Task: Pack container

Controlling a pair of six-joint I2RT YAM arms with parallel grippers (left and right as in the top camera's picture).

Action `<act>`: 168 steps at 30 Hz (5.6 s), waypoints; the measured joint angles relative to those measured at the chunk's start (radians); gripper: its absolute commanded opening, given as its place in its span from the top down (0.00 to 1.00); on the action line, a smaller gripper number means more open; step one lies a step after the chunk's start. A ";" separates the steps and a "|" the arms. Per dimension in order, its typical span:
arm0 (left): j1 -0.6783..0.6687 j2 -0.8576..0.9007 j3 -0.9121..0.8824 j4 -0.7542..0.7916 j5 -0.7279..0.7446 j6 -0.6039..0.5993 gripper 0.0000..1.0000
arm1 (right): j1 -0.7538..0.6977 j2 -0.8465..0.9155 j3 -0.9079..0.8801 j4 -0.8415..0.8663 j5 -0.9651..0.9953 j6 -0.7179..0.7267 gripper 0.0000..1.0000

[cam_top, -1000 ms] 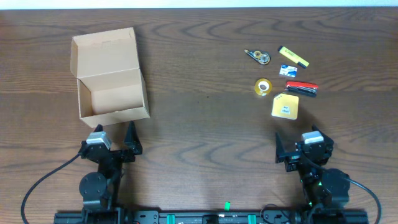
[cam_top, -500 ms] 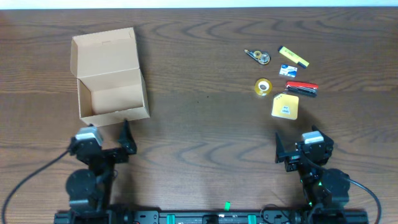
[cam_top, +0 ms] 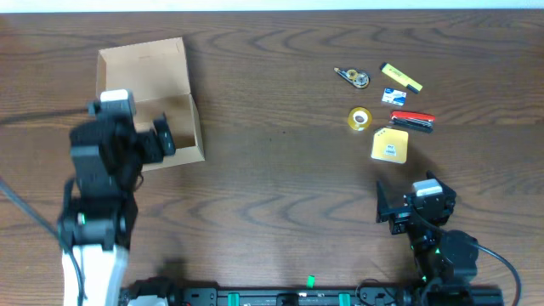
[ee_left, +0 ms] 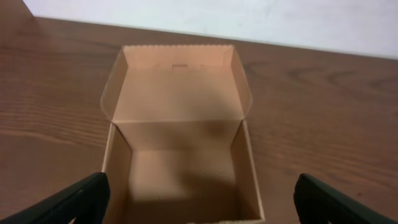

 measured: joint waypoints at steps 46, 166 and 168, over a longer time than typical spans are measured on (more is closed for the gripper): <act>-0.147 0.678 0.151 0.034 0.085 -0.170 0.77 | 0.000 0.000 0.000 0.000 0.000 0.000 0.01; -0.422 0.927 0.620 -0.388 -0.054 -0.110 0.54 | 0.000 0.000 0.000 0.000 0.000 0.000 0.01; -0.422 0.927 0.616 -0.381 -0.047 -0.109 0.55 | 0.000 0.000 0.000 0.000 0.000 0.000 0.01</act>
